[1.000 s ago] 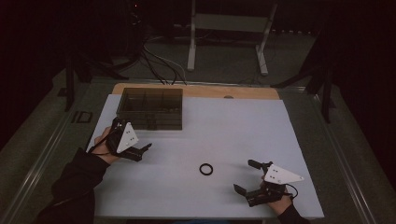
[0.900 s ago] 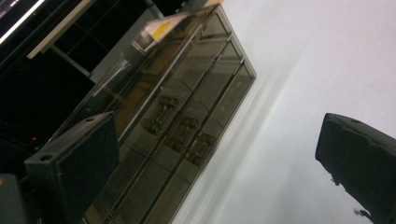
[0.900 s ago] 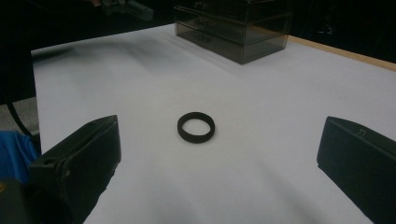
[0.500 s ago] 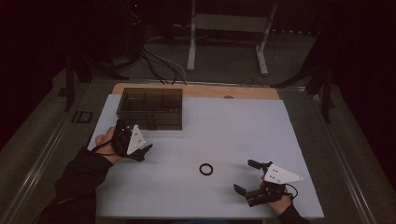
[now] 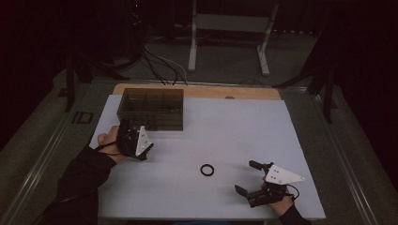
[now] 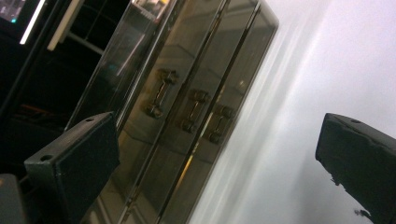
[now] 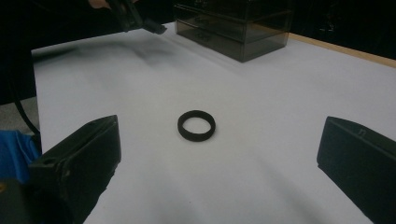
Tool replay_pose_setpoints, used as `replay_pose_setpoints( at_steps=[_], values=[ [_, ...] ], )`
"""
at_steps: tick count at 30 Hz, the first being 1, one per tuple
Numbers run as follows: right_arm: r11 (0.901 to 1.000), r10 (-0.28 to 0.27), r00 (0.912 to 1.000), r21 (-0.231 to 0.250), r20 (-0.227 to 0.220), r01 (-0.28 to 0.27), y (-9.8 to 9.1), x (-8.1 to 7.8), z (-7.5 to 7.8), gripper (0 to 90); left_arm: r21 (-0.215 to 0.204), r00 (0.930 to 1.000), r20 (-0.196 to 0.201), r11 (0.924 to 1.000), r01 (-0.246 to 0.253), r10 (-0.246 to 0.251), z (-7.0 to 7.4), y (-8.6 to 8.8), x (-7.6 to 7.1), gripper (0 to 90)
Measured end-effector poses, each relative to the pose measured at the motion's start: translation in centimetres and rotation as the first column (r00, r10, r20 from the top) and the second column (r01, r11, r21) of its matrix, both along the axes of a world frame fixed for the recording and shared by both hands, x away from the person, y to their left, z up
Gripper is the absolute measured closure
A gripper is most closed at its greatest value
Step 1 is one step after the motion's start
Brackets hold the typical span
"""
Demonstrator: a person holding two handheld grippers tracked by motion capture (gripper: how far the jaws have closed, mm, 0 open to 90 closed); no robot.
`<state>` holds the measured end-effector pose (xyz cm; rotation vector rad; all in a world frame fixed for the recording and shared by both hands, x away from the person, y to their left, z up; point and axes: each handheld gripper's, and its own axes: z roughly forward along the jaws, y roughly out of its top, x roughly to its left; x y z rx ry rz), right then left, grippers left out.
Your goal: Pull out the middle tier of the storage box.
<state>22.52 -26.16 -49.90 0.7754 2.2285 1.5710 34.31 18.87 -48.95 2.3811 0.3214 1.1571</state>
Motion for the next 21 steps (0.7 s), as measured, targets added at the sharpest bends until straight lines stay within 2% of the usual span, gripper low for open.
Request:
replay_pose_setpoints(
  at_steps=[5, 7, 11, 13, 15, 16, 17, 21],
  values=[
    [1.0, -0.002, 1.0, -0.003, 0.002, 0.002, 0.0, 0.0, 0.0, 0.0, 0.075, 0.9993, 0.032, 0.997, -0.023, 0.021, -0.6, -0.4, 0.3, 1.1],
    [1.0, -0.005, 1.0, 0.001, 0.002, 0.005, 0.0, 0.0, 0.0, 0.0, 0.1, 0.9994, 0.029, 0.9947, -0.021, 0.018, -0.7, -0.5, 0.3, 1.1],
    [1.0, -0.006, 1.0, 0.0, -0.001, 0.006, 0.0, 0.1, 0.0, 0.0, 0.117, 0.9987, 0.027, 0.9921, -0.046, 0.044, -1.0, -0.9, 0.5, 1.1],
    [1.0, -0.006, 1.0, 0.001, -0.001, 0.006, 0.0, 0.1, 0.0, 0.0, 0.137, 0.9977, 0.036, 0.9886, -0.062, 0.058, -1.1, -1.1, 0.6, 1.1],
    [1.0, -0.006, 1.0, -0.001, -0.002, 0.006, 0.0, 0.1, 0.0, 0.0, 0.181, 0.9965, 0.052, 0.9807, -0.074, 0.066, -1.3, -1.3, 0.6, 1.1],
    [1.0, -0.005, 1.0, -0.001, -0.003, 0.005, 0.0, 0.1, 0.0, 0.0, 0.187, 0.9967, 0.051, 0.9798, -0.072, 0.064, -1.4, -1.4, 0.5, 1.1],
    [1.0, -0.005, 1.0, 0.001, -0.003, 0.005, 0.0, 0.1, 0.0, 0.0, 0.208, 0.9957, 0.057, 0.9747, -0.083, 0.072, -1.5, -1.5, 0.6, 1.1],
    [1.0, -0.005, 1.0, 0.0, -0.003, 0.005, 0.0, 0.1, 0.0, 0.0, 0.22, 0.9937, 0.077, 0.9706, -0.097, 0.082, -1.6, -1.8, 0.7, 1.1]
  ],
)
